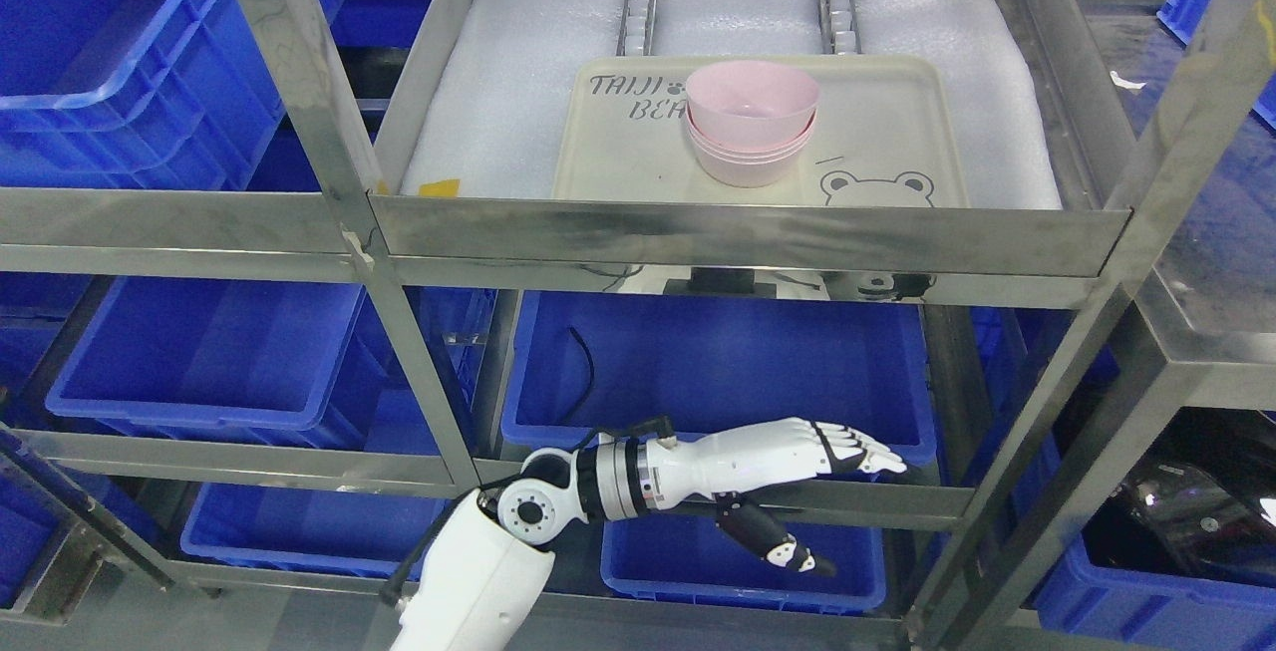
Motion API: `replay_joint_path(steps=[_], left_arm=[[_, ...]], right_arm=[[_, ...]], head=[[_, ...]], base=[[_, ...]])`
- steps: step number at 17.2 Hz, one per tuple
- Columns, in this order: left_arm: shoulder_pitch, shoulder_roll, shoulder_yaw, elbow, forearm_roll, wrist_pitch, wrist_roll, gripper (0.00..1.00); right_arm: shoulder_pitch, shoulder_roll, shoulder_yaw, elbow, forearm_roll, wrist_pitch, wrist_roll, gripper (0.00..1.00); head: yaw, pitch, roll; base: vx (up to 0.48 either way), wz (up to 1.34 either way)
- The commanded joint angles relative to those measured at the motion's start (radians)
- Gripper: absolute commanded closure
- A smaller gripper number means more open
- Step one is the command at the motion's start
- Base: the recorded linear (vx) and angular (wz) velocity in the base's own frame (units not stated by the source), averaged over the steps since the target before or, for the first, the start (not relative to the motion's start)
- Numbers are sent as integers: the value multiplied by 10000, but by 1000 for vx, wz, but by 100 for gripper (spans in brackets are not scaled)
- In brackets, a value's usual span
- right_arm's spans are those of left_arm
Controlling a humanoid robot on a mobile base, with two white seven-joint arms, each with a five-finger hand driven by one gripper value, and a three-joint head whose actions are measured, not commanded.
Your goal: Stack pink IKEA bowl on shelf middle layer
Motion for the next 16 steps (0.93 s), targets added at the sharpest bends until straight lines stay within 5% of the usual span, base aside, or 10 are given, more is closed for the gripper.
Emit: replay_joint_path(steps=[1, 3, 5, 11, 16], left_arm=[[1234, 138, 1101, 2789, 180, -2, 2863, 6], [1218, 138, 1165, 2855, 425, -2, 5106, 5], [1203, 138, 1165, 2825, 853, 1126, 6263, 5], [1203, 138, 1272, 2075, 2344, 3675, 7001, 3], [1218, 138, 1486, 955, 2359, 4048, 7725, 1]], right_arm=[[215, -175, 0, -175, 0, 4, 8, 0], [215, -175, 0, -175, 0, 4, 8, 0], [215, -175, 0, -175, 0, 4, 8, 0], [215, -175, 0, -175, 0, 4, 8, 0], [215, -175, 0, -175, 0, 4, 8, 0]], head=[[0, 0, 0], [0, 0, 0], [0, 0, 0], [0, 0, 0], [0, 0, 0]], base=[[4, -17], [0, 7], [1, -6], [-1, 4], [-1, 6]])
